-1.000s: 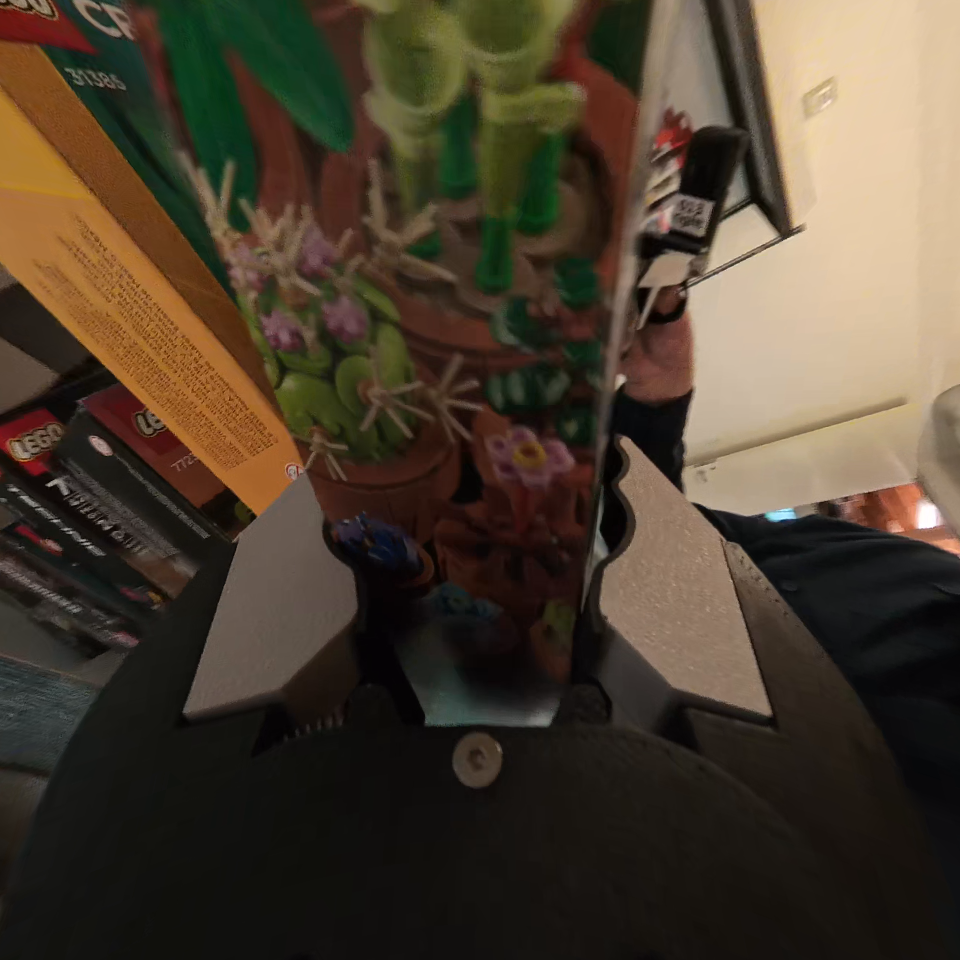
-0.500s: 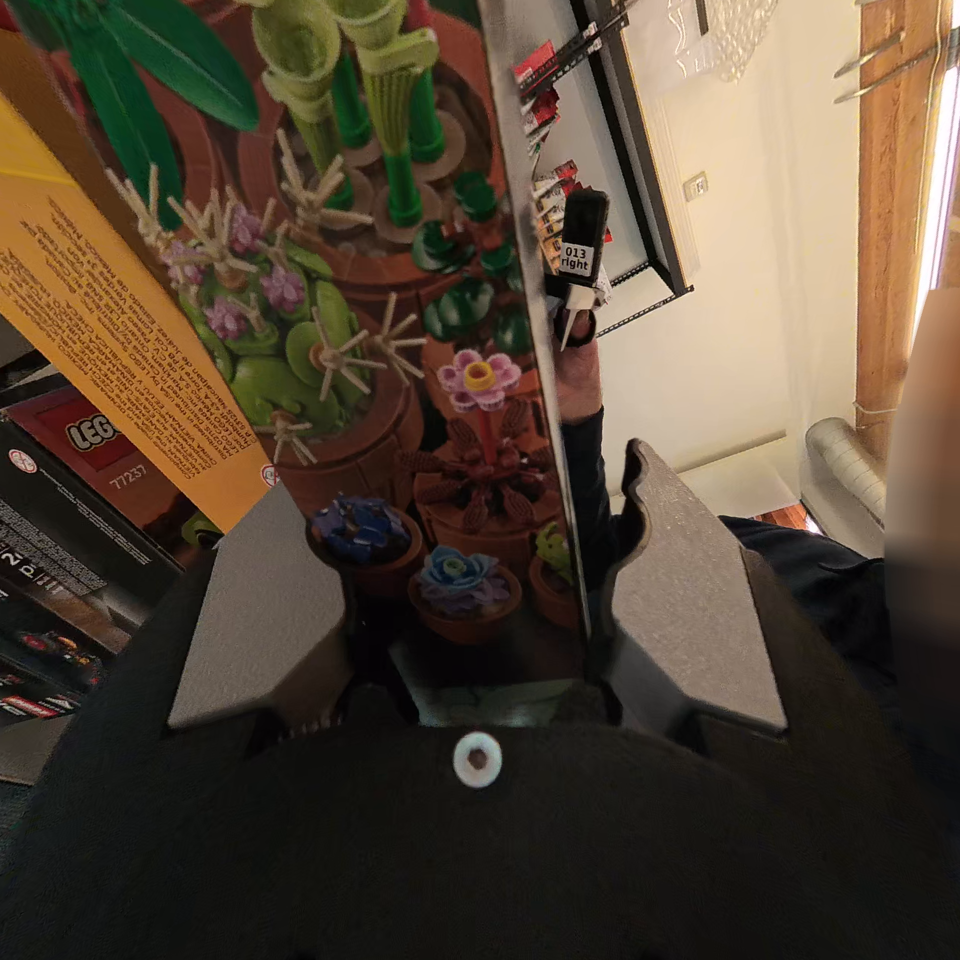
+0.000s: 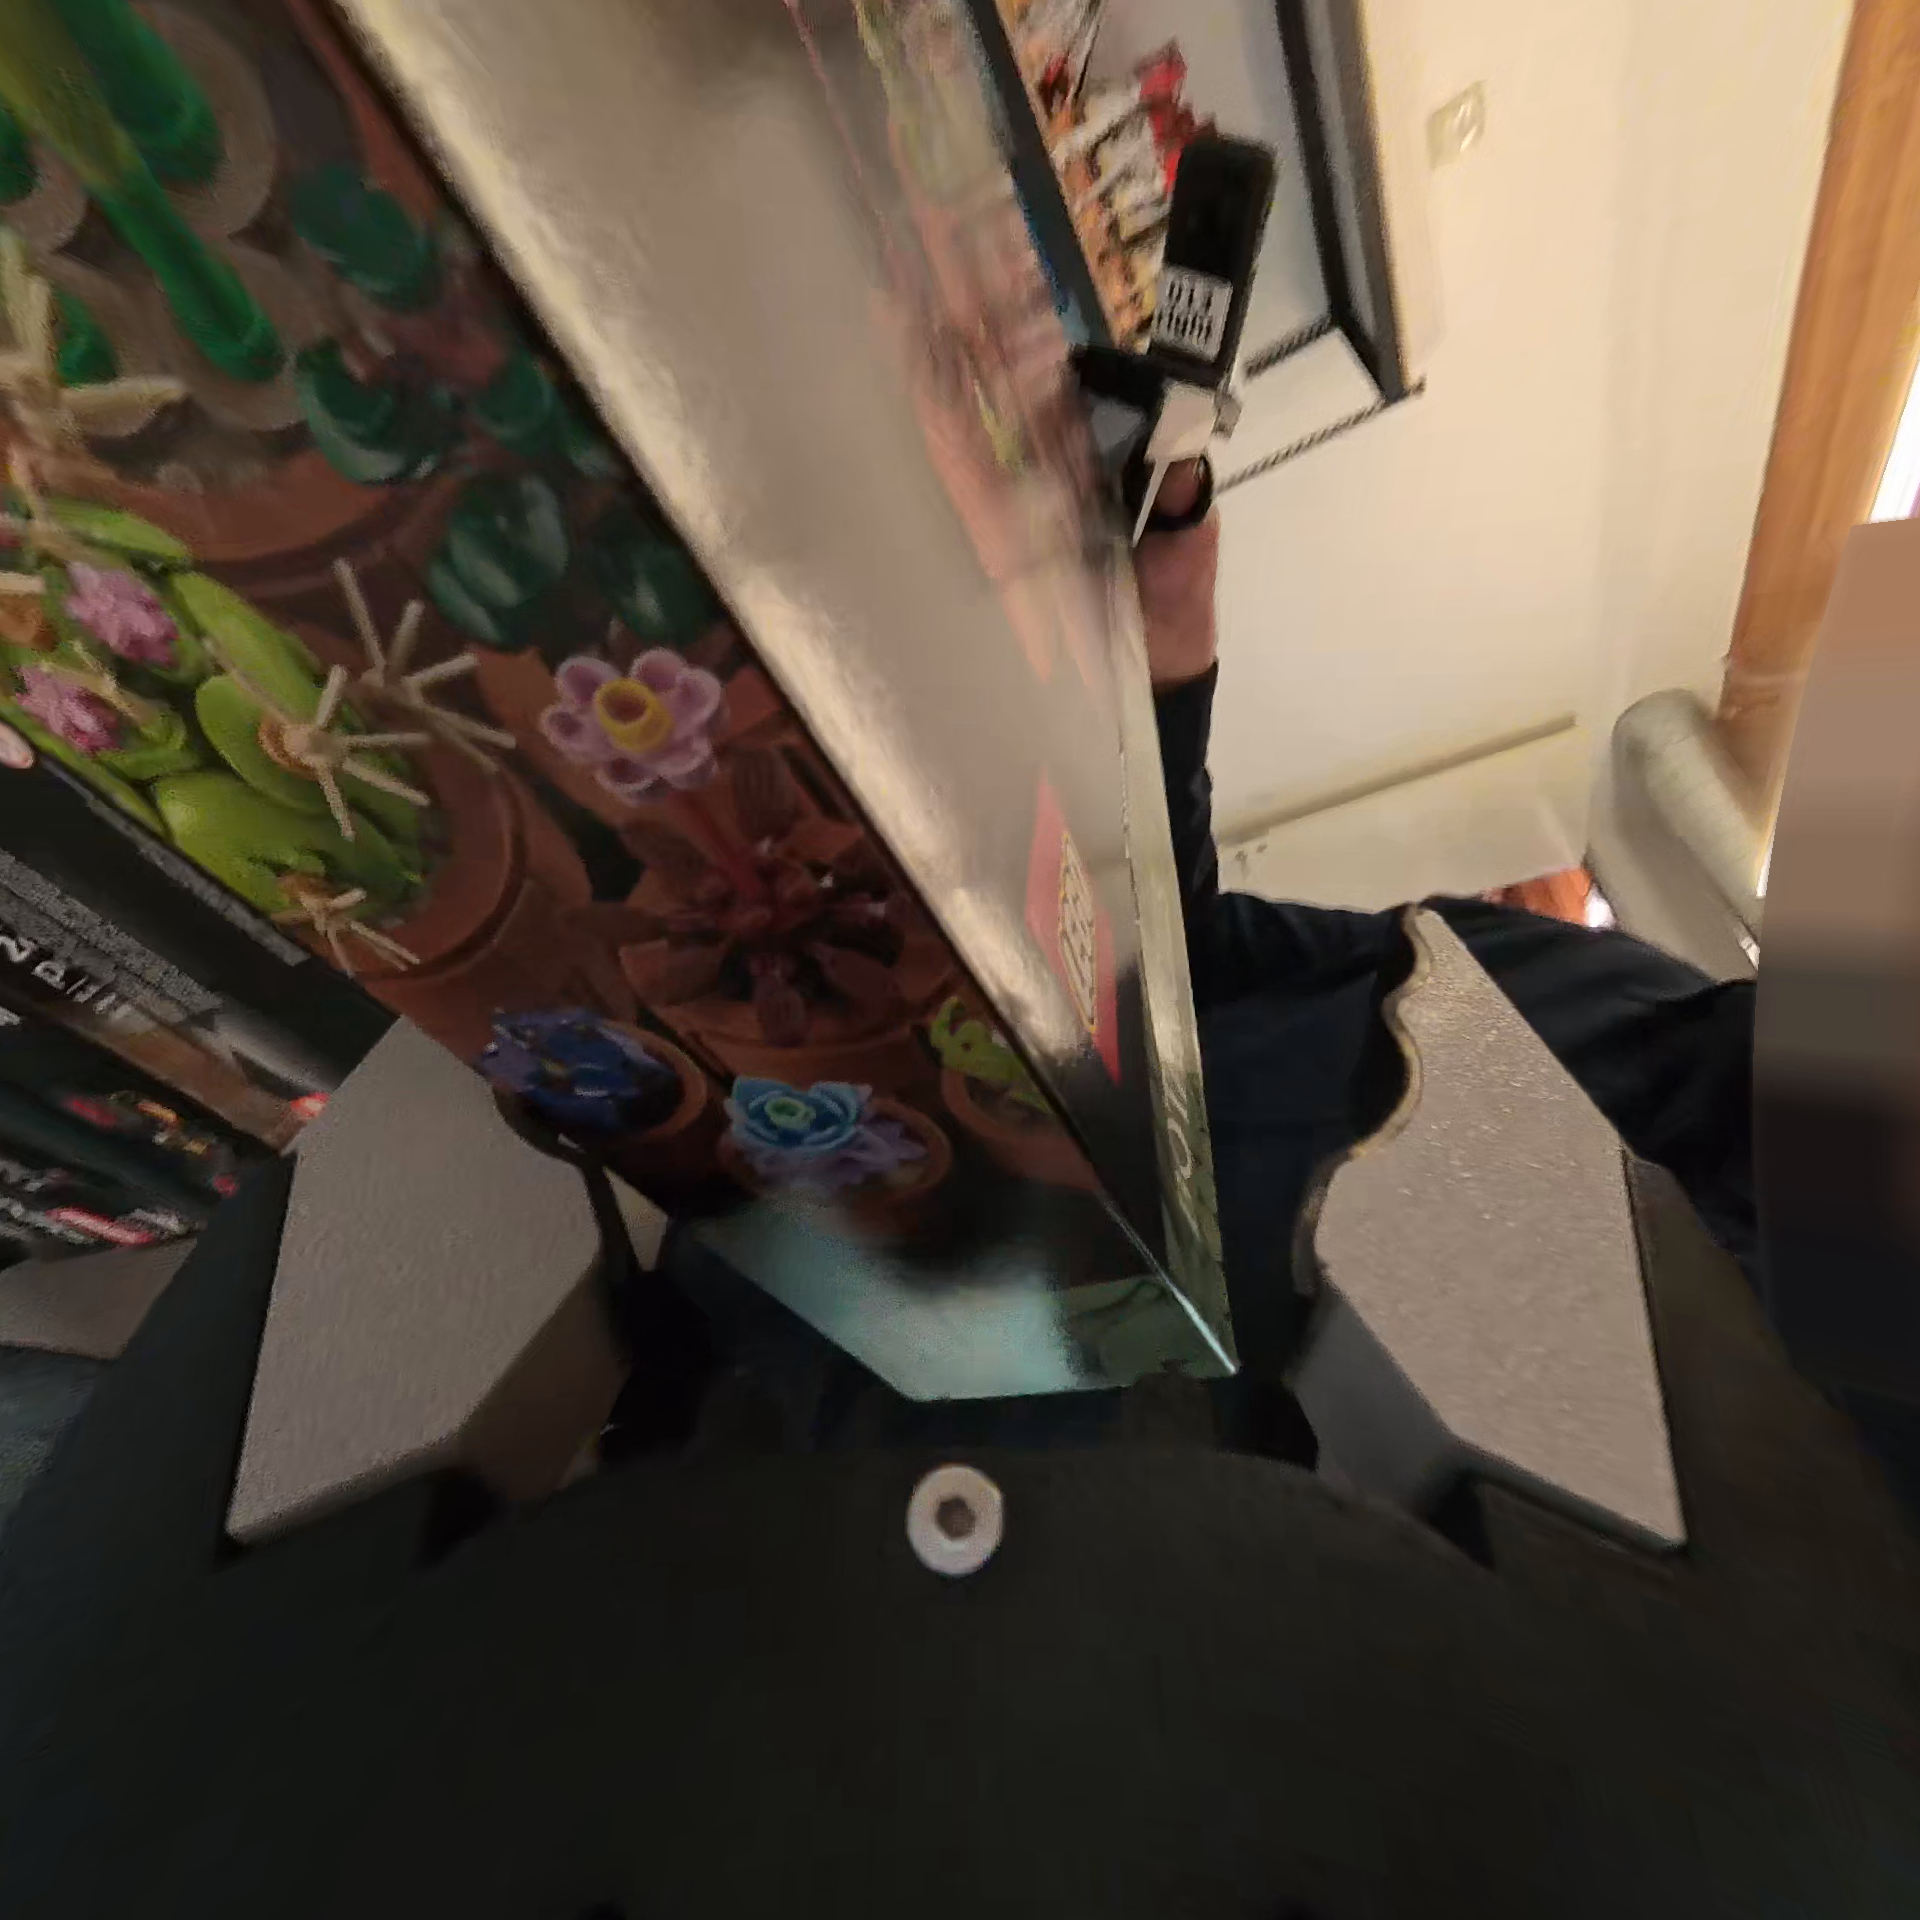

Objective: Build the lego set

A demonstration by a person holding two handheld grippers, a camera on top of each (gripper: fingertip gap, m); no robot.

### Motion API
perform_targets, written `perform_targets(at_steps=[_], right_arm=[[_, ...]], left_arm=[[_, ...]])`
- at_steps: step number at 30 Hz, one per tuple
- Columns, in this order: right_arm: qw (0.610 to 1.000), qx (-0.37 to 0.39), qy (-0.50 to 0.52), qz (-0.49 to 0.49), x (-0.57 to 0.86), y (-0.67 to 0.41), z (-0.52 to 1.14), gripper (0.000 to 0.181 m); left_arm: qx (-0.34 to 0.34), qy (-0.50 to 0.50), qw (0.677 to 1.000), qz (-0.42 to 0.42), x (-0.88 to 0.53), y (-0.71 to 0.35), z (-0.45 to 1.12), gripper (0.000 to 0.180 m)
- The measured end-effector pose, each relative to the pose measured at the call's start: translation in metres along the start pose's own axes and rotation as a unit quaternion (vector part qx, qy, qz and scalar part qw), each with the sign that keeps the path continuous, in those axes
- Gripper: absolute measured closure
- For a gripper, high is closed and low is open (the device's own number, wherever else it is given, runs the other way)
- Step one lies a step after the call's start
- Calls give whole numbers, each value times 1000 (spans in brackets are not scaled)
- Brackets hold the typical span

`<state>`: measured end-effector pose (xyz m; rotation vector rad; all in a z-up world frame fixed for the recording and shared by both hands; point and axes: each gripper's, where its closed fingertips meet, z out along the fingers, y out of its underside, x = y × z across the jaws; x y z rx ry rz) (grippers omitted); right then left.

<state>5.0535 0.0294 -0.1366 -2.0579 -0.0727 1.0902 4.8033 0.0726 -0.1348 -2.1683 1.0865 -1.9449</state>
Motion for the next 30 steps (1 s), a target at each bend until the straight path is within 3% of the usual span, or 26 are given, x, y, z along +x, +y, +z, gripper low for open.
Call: perform_targets(at_steps=[7, 13, 18, 23, 26, 30], right_arm=[[1000, 9, 5, -9, -6, 4, -7, 62], [999, 47, -7, 21, 3, -1, -16, 61], [998, 69, 3, 9, 0, -4, -21, 62], [991, 98, 91, -31, 8, -9, -38, 63], [974, 138, 158, -81, 2, -19, -61, 66], [944, 202, 167, -199, -54, -32, -84, 78]], left_arm=[[-44, -89, 995, 31, -15, 12, 9, 24], [-61, -57, 996, 42, -7, 18, 18, 27], [9, -17, 999, 40, -4, 12, -1, 29], [87, -11, 995, 51, 1, 13, -42, 34], [119, -39, 990, 59, -3, 25, -69, 37], [156, -72, 984, 44, -18, 56, -109, 43]])
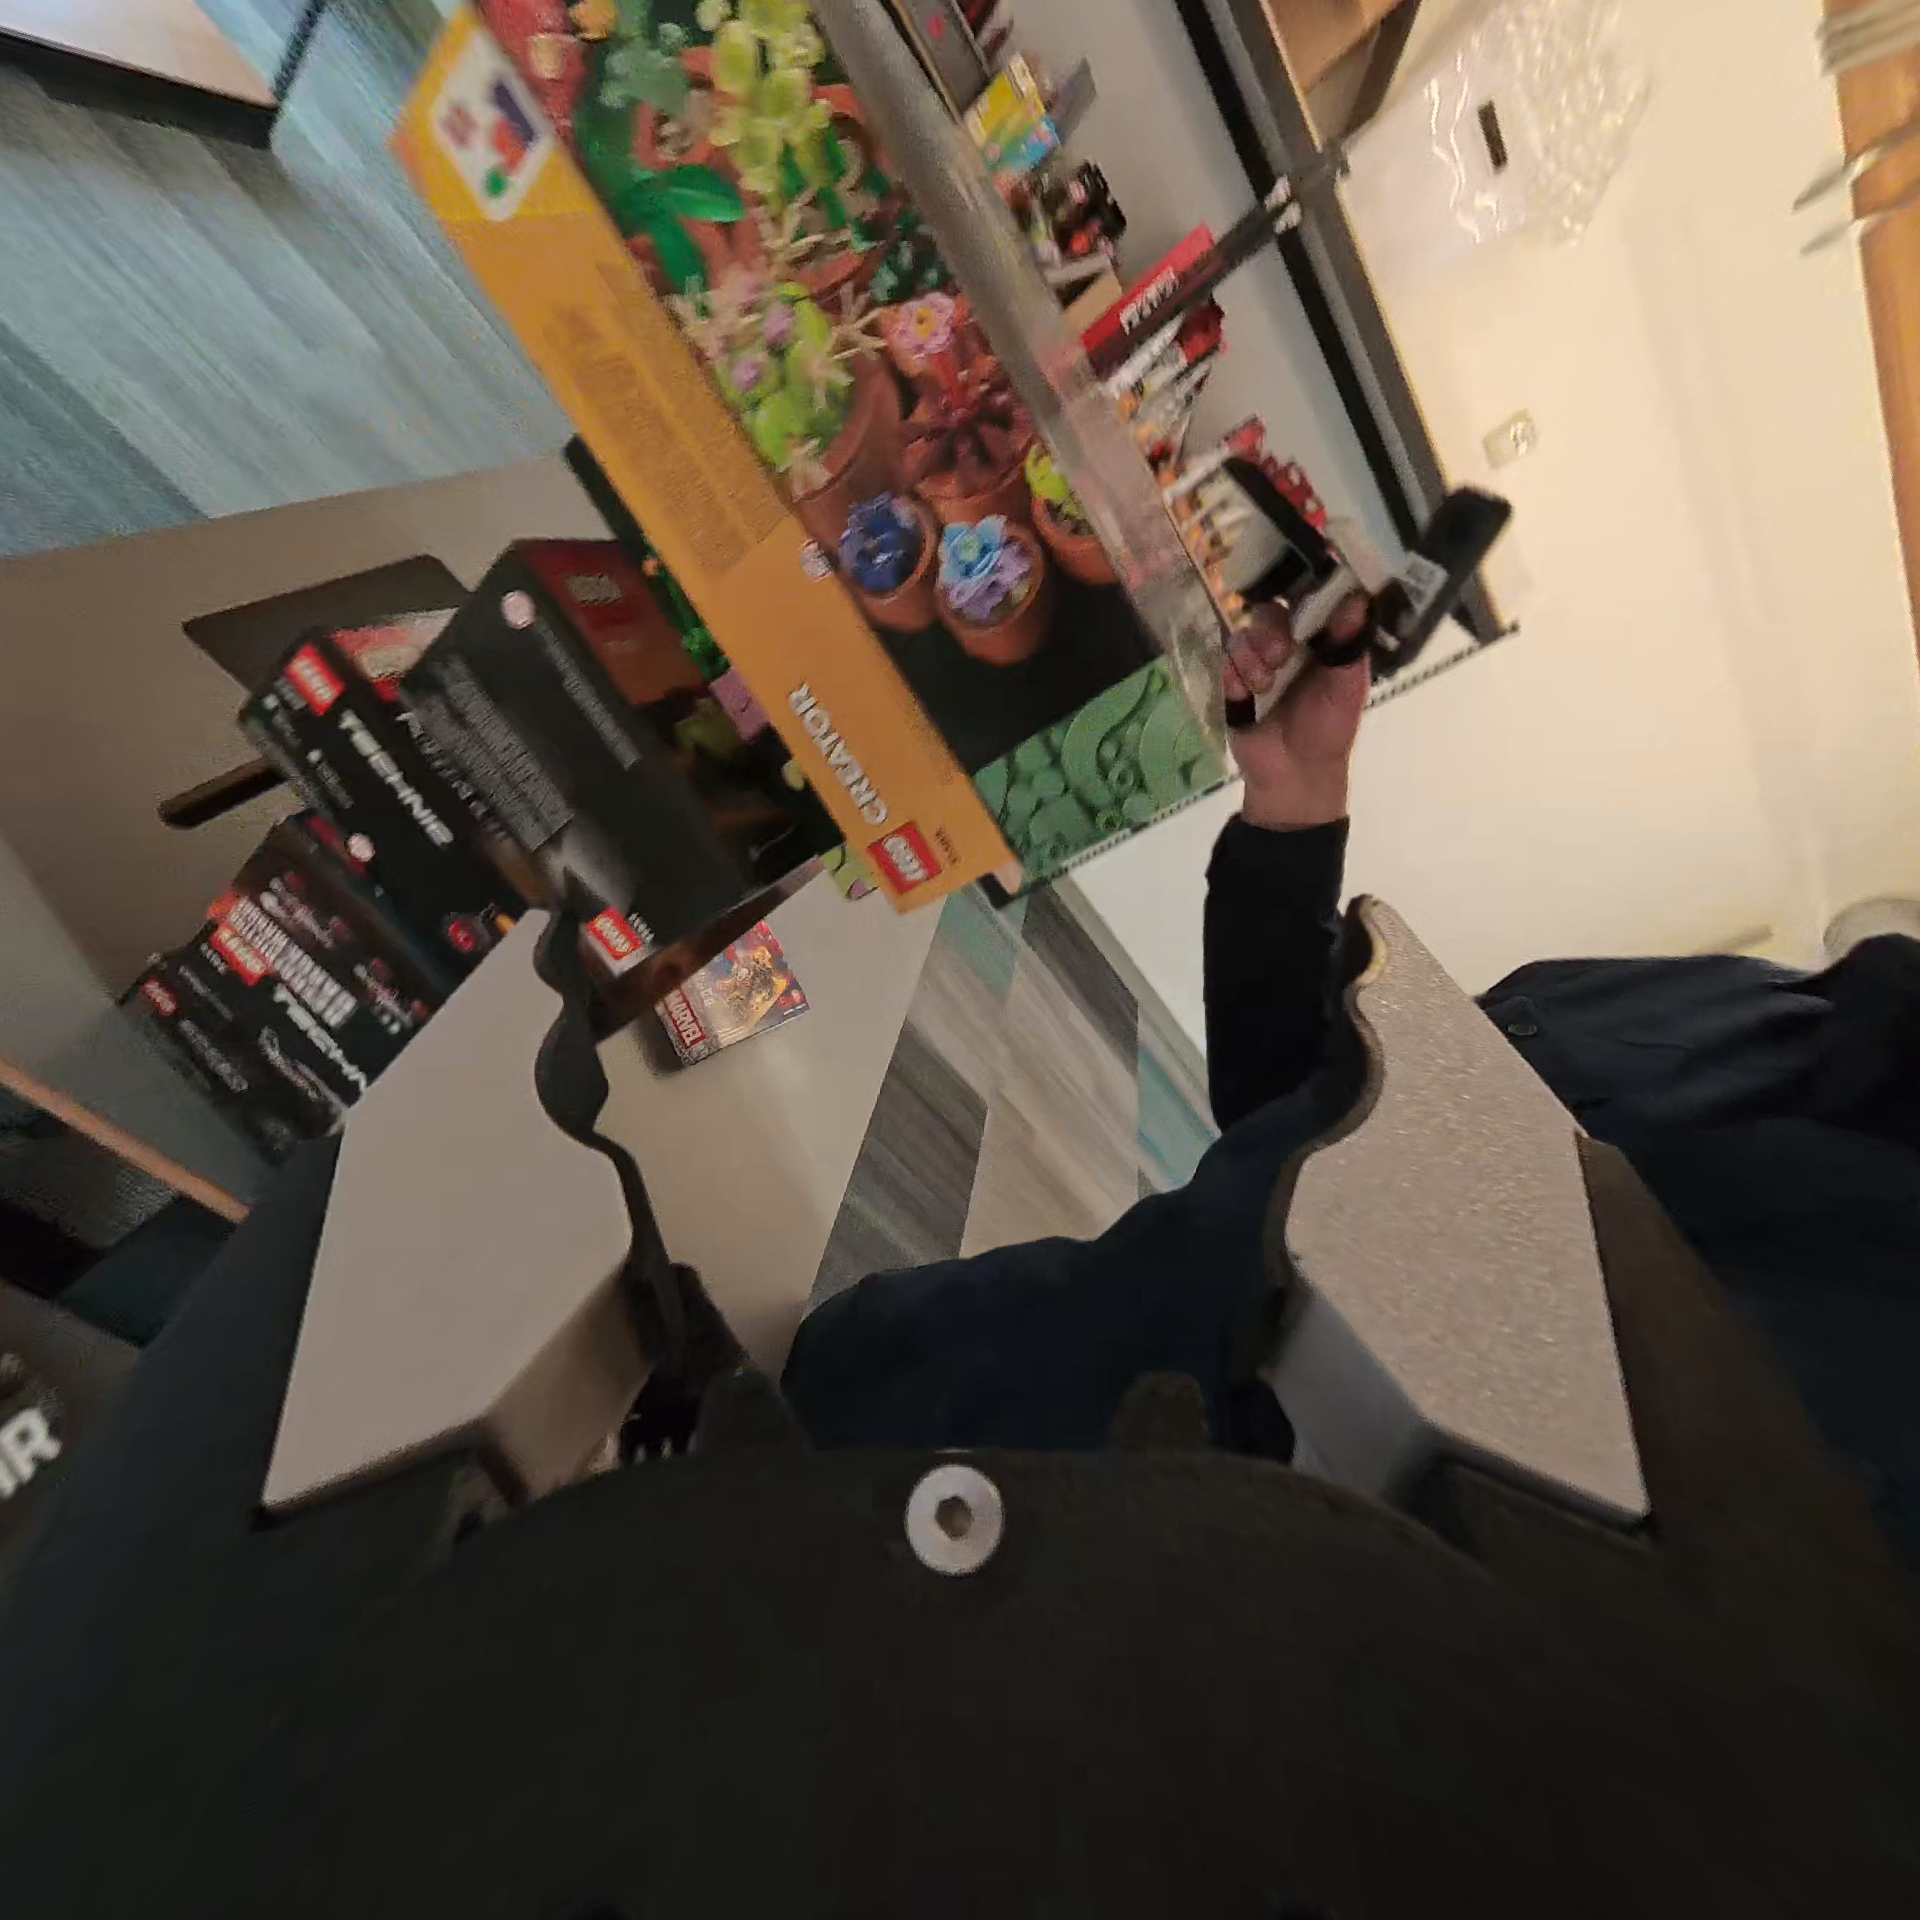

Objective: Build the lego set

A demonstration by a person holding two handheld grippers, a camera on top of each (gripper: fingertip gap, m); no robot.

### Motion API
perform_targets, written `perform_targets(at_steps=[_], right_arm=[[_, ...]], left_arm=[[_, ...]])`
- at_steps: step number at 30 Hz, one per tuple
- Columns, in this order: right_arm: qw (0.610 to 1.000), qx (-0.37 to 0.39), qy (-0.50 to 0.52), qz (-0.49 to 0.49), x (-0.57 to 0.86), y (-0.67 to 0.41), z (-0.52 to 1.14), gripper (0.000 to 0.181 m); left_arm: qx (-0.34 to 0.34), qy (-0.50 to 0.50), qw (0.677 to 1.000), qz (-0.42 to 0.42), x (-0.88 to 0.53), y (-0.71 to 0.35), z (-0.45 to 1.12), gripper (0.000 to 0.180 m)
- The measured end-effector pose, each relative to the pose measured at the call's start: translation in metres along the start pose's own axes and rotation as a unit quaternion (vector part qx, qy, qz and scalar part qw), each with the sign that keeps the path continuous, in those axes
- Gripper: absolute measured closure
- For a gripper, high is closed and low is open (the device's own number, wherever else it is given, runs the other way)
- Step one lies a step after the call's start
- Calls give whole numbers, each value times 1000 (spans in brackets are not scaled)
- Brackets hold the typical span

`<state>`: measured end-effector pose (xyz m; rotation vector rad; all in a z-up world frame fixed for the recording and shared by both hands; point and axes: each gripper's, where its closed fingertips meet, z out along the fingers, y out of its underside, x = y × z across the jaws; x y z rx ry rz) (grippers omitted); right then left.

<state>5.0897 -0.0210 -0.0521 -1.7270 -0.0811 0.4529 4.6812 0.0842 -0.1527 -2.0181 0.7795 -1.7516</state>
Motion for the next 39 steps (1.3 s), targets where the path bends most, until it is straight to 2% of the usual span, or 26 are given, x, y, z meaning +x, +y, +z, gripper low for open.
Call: perform_targets(at_steps=[3, 7, 9, 11, 17, 18, 21, 23, 25, 27, 29, 32, 34, 36, 39], right_arm=[[988, 21, -125, -83, -78, -10, -9, 88], [941, 10, -301, -155, -192, 15, -4, 90], [915, -8, -374, -155, -245, 42, 9, 87], [889, -59, -432, -142, -289, 85, 28, 84], [840, -189, -505, -63, -375, 215, 82, 83], [835, -212, -506, -43, -384, 239, 91, 86], [817, -301, -491, 0, -402, 320, 113, 80], [820, -360, -444, 26, -400, 374, 131, 83], [818, -383, -421, 88, -400, 412, 146, 81], [807, -428, -386, 127, -398, 453, 156, 72], [815, -452, -344, 116, -391, 486, 169, 71], [819, -486, -290, 97, -383, 526, 184, 69], [810, -506, -272, 115, -384, 546, 189, 70], [802, -516, -266, 142, -389, 558, 193, 71], [793, -530, -261, 146, -393, 573, 197, 67]], left_arm=[[43, -32, 998, -30, -23, 17, -40, 47], [71, -158, 981, -83, -91, 64, -104, 49], [84, -217, 966, -114, -126, 93, -138, 49], [92, -293, 941, -142, -166, 127, -177, 45], [128, -439, 867, -196, -254, 214, -280, 44], [134, -457, 856, -201, -266, 225, -295, 44], [114, -490, 831, -236, -298, 265, -325, 41], [61, -526, 815, -233, -316, 289, -340, 43], [16, -545, 806, -231, -331, 306, -349, 38], [-7, -557, 800, -222, -342, 313, -358, 38], [-32, -561, 797, -223, -349, 319, -365, 37], [-35, -543, 801, -247, -355, 321, -367, 33], [-28, -541, 804, -245, -356, 319, -367, 36], [-30, -524, 812, -255, -357, 323, -363, 29], [-107, -481, 828, -268, -346, 348, -352, 21]])
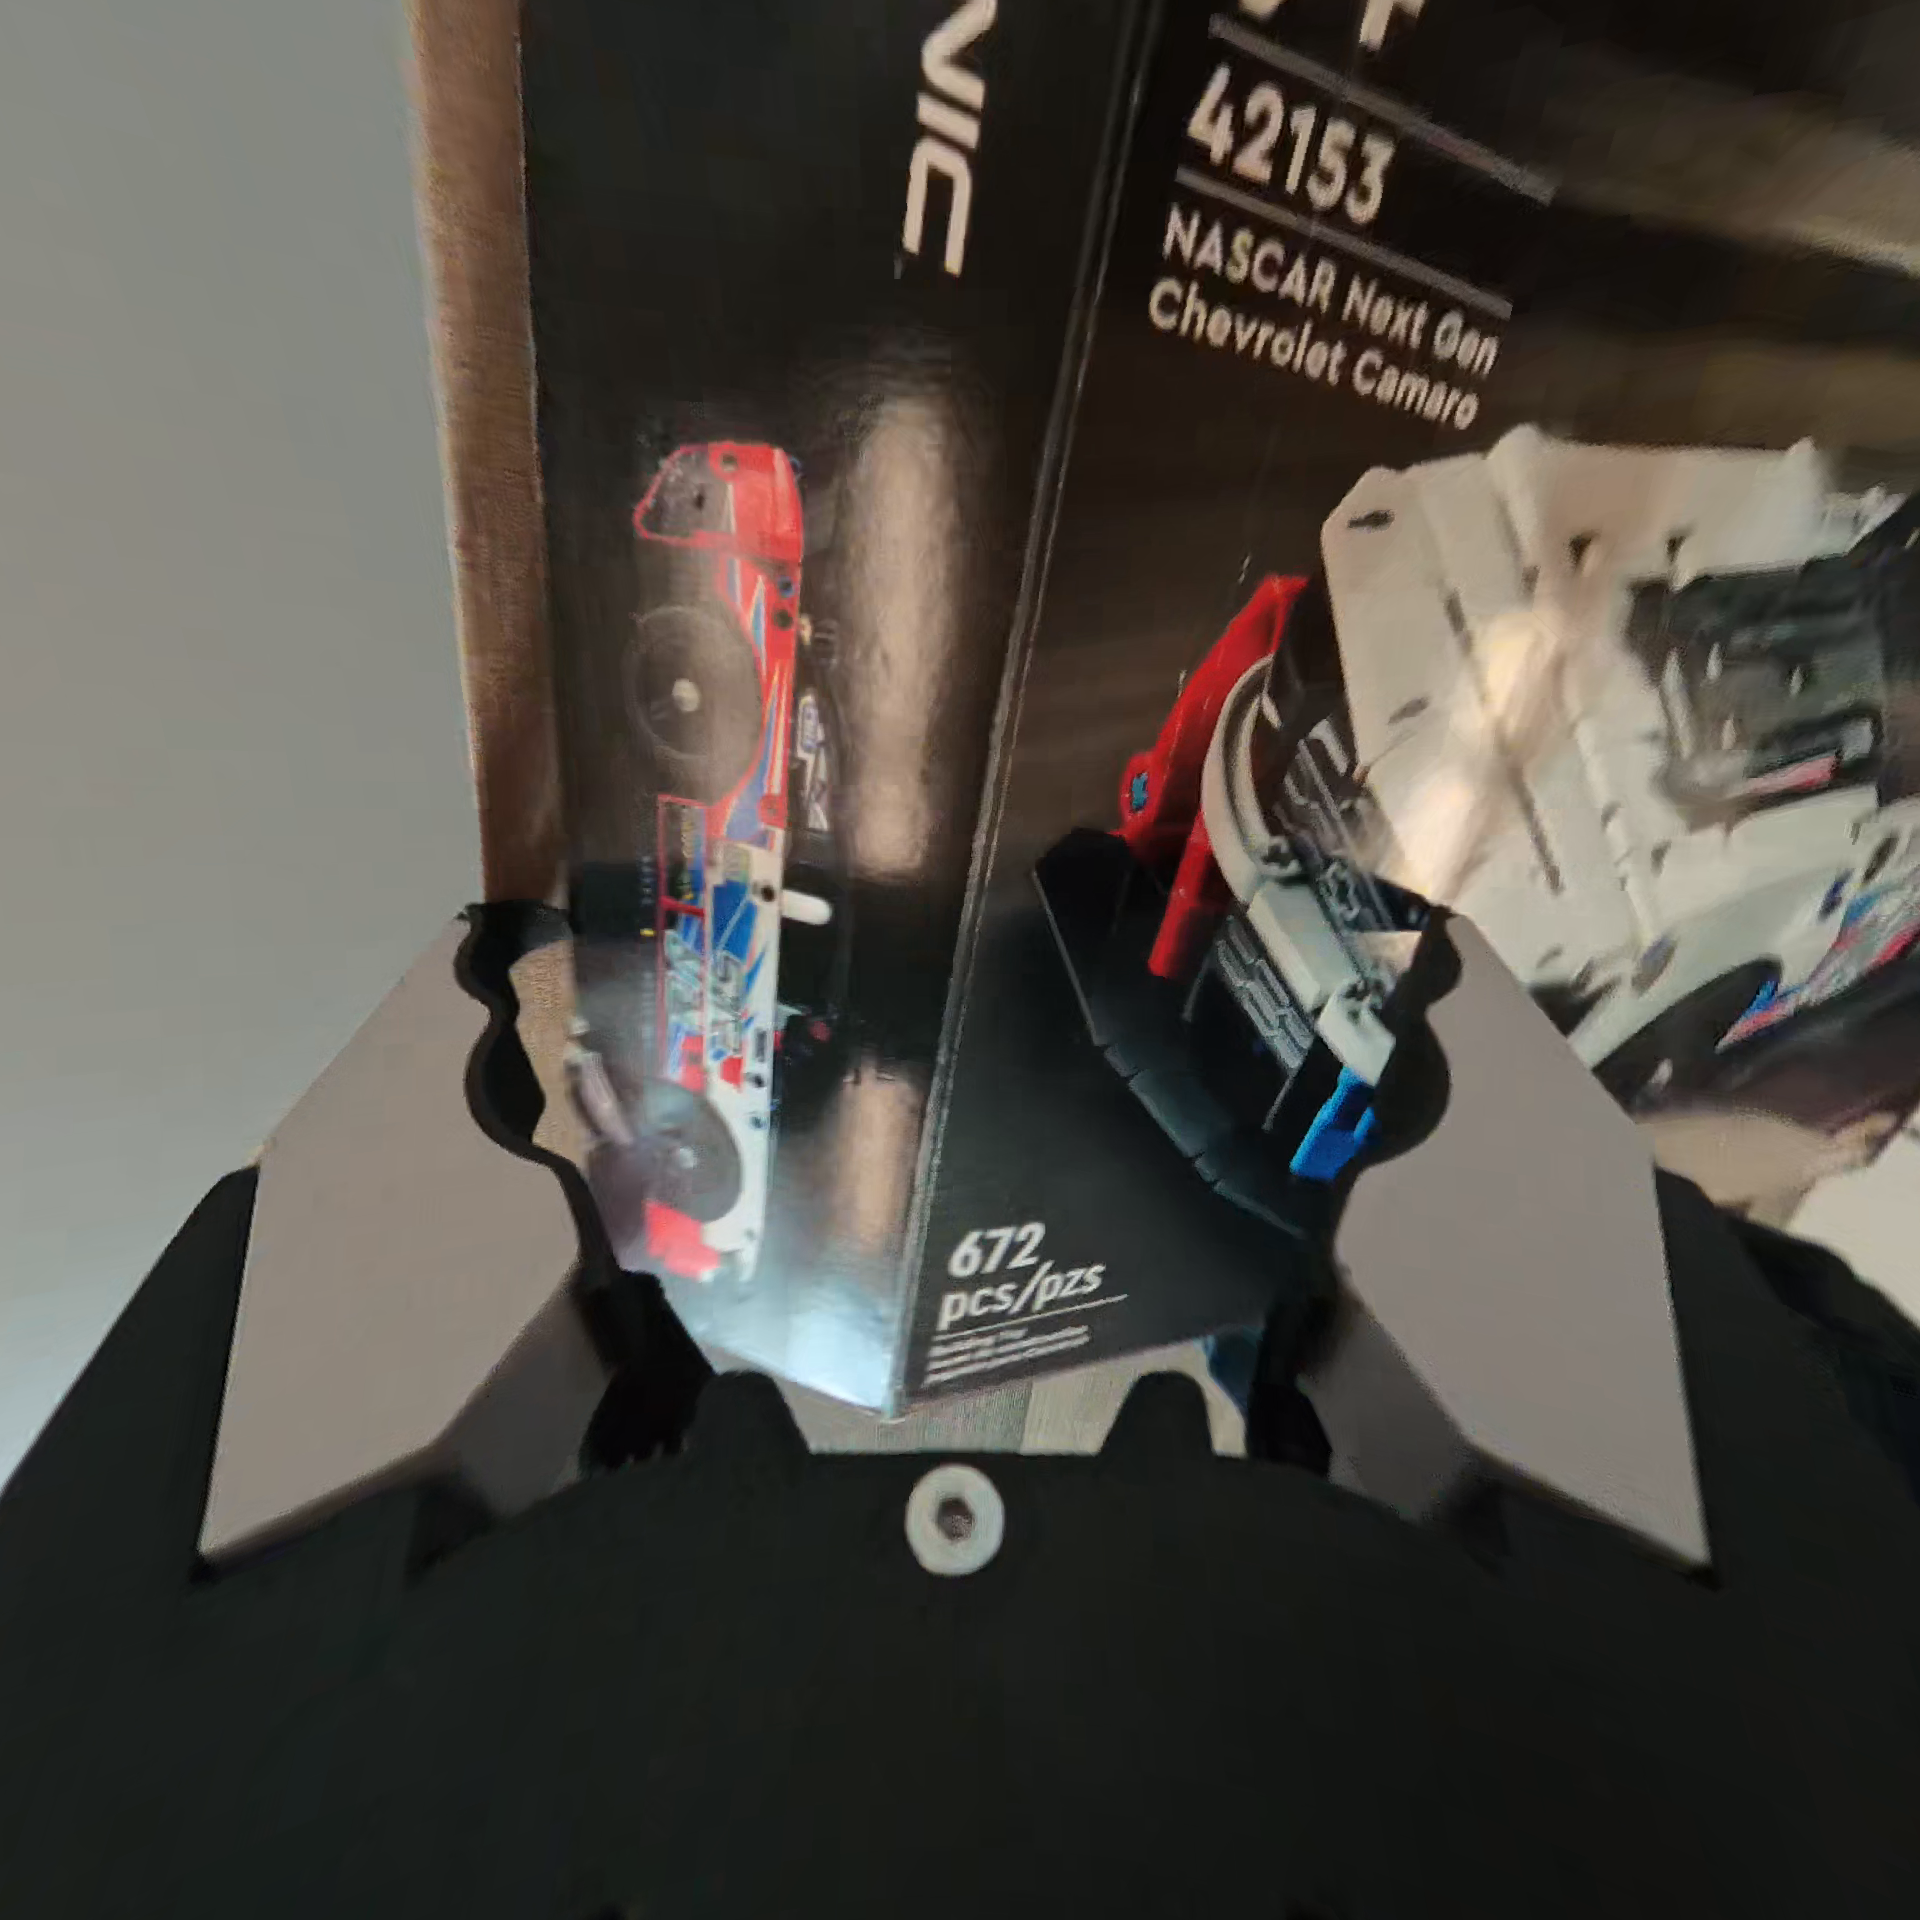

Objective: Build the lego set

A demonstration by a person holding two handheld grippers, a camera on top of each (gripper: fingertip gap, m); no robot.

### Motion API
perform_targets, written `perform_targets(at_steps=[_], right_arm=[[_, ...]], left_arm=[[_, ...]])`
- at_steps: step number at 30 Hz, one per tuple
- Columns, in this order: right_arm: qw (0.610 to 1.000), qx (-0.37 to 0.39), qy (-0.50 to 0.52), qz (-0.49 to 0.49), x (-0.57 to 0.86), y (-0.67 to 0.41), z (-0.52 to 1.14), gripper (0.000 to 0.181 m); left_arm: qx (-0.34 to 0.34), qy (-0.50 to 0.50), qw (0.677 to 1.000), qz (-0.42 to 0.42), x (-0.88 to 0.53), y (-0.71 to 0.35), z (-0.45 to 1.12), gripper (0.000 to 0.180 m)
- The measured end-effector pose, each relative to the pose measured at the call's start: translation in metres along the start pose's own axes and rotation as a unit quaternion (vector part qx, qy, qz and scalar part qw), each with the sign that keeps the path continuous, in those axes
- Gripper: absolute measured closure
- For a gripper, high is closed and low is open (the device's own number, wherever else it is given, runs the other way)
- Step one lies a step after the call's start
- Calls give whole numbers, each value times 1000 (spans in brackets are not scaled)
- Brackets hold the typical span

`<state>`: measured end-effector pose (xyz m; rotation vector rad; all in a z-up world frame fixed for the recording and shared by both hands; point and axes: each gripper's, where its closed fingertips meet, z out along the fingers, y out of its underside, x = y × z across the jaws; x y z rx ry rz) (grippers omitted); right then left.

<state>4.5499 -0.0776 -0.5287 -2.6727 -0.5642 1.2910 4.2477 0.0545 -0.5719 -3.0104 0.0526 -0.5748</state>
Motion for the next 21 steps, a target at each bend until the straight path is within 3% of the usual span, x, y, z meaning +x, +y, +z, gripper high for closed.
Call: perform_targets(at_steps=[2, 4, 8, 13, 18, 21], right_arm=[[999, -9, 40, -13, 15, 2, 5, 50], [995, -34, 87, -32, 33, 7, 1, 60], [995, -43, 87, -30, 47, 8, -13, 60], [996, -27, 78, -21, 65, 1, -28, 70], [999, -11, 38, 10, 72, -6, -33, 81], [999, -21, 27, 11, 70, -5, -26, 72]], left_arm=[[-13, 27, 1000, 0, 6, 16, 4, 21], [-25, 45, 999, -14, 13, 36, 11, 20], [30, 90, 994, -45, 25, 61, 14, 23], [-99, 128, 987, -14, 41, 139, 13, 31], [71, 175, 974, -121, 29, 109, -4, 55], [64, 190, 973, -116, 33, 109, 6, 36]])
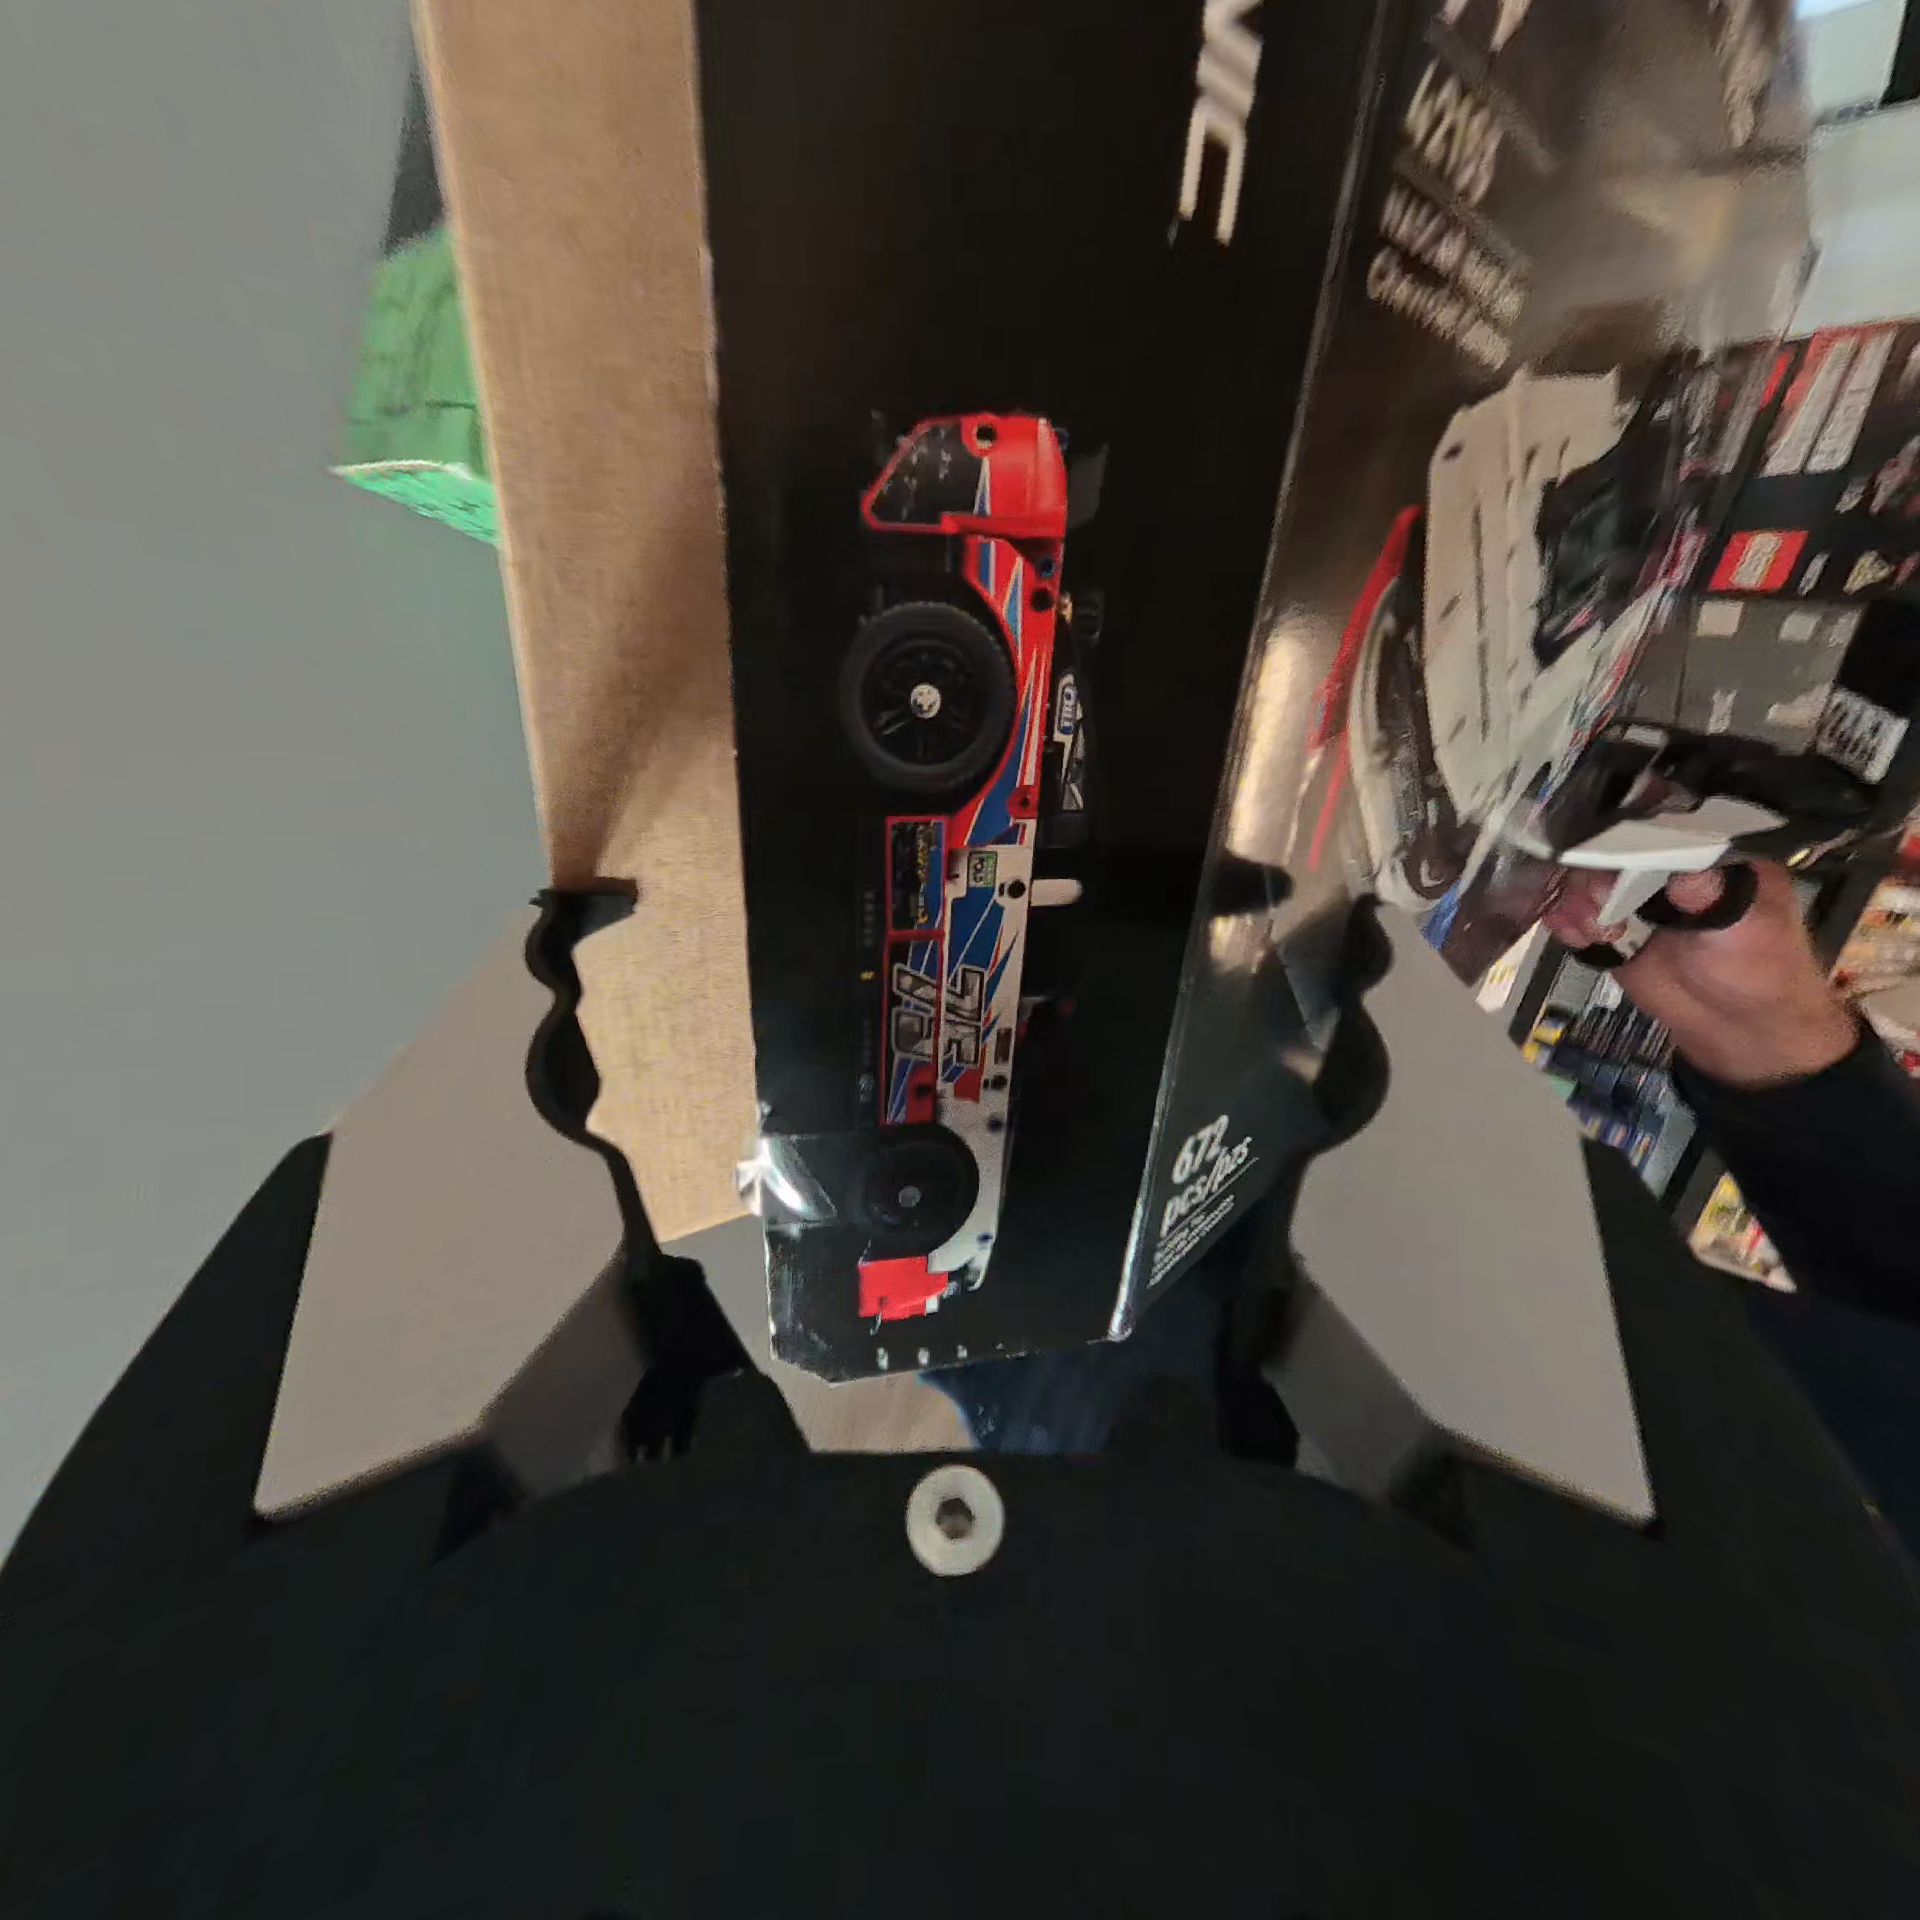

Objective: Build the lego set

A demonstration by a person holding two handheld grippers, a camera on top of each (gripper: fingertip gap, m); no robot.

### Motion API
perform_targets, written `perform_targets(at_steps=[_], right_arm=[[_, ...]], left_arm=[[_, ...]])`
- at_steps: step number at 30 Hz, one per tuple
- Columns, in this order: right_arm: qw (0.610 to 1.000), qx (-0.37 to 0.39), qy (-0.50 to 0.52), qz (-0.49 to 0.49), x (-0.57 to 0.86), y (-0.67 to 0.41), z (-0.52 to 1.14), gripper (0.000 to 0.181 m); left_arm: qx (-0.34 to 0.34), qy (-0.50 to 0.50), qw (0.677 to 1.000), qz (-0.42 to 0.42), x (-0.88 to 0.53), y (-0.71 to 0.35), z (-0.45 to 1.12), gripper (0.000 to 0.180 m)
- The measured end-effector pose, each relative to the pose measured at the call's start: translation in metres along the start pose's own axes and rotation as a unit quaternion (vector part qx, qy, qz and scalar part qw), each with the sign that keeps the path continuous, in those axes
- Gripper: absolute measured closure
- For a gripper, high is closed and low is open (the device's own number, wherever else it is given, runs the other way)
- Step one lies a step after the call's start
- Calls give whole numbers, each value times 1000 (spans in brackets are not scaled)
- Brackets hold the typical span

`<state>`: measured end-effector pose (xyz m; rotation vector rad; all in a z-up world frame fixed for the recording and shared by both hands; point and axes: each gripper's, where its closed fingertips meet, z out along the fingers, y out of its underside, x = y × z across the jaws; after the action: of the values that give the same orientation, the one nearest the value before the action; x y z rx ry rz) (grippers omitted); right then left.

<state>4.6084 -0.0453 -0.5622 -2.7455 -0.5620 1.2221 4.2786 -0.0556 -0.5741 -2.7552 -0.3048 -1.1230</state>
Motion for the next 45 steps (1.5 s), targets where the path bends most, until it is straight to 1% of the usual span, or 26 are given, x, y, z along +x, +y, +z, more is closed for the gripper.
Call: perform_targets(at_steps=[2, 4, 5, 6, 7, 8, 9, 10, 12, 14, 16, 19, 22, 25, 26, 28, 29, 31, 32, 33, 36, 37, 40, 41, 43, 45], right_arm=[[1000, -7, -4, 4, 0, 0, 4, 66], [1000, -13, 2, 2, 0, 2, 6, 66], [1000, -21, 9, -6, 0, 4, 6, 67], [1000, -26, 12, -10, -2, 6, 6, 66], [999, -29, 11, -10, -4, 8, 7, 67], [1000, -29, 6, -6, -6, 10, 9, 68], [1000, -24, 4, -3, -7, 11, 10, 68], [1000, -16, 5, -2, -6, 10, 10, 68], [1000, -4, 7, 4, -3, 8, 9, 66], [1000, -11, 2, 13, -4, 8, 6, 66], [1000, -26, 6, -3, -3, 14, 4, 65], [1000, -29, 5, -4, 0, 19, 0, 68], [1000, -8, -9, 14, 4, 15, -5, 74], [999, 12, -9, 32, 13, 8, -10, 71], [999, 5, -15, 37, 14, 8, -10, 73], [999, -9, -28, 41, 13, 10, -9, 77], [999, -9, -33, 41, 12, 10, -8, 77], [999, 2, -35, 38, 13, 7, -7, 77], [999, 0, -36, 37, 12, 6, -7, 77], [998, -6, -40, 39, 12, 6, -8, 78], [997, -12, -61, 53, 7, 8, -7, 84], [997, -10, -62, 52, 7, 9, -6, 84], [996, 0, -65, 54, 6, 9, -4, 82], [997, 1, -64, 52, 6, 9, -4, 82], [997, 1, -59, 48, 8, 7, -3, 80], [997, -10, -60, 50, 8, 8, -3, 79]], left_arm=[[-43, -12, 999, 21, 5, 7, 11, 21], [-88, -63, 991, 75, 2, 14, 17, 21], [-77, -70, 992, 74, -1, 10, 19, 21], [-52, -68, 994, 73, -2, 3, 18, 21], [-2, -67, 996, 62, -3, -12, 12, 27], [66, -60, 995, 39, -3, -30, 3, 39], [110, -43, 993, 8, -4, -41, -3, 46], [101, -23, 994, -16, -4, -38, -1, 43], [37, -3, 999, -30, -5, -19, 8, 35], [14, 1, 1000, -21, -2, -11, 6, 37], [-4, 0, 1000, -1, 5, -1, 4, 31], [-21, -36, 998, 36, 2, 18, 4, 43], [32, -13, 999, 29, 0, 19, -10, 63], [-11, 41, 999, -4, 4, 41, -18, 84], [-6, 29, 999, 16, 3, 41, -22, 95], [55, 10, 998, 42, 7, 27, -30, 108], [74, 1, 997, 37, 8, 24, -29, 100], [37, -25, 999, 19, 1, 35, -13, 75], [37, -31, 999, 18, -1, 35, -7, 68], [56, -34, 998, 24, -2, 29, -7, 68], [156, -28, 987, 26, -1, 3, -28, 86], [147, -11, 989, 8, -3, 6, -27, 81], [84, 48, 995, -30, -5, 22, -9, 40], [63, 73, 995, -39, -1, 27, -2, 31], [7, 55, 998, -26, -5, 41, 11, 32], [-5, 29, 1000, -4, -1, 44, 14, 27]])
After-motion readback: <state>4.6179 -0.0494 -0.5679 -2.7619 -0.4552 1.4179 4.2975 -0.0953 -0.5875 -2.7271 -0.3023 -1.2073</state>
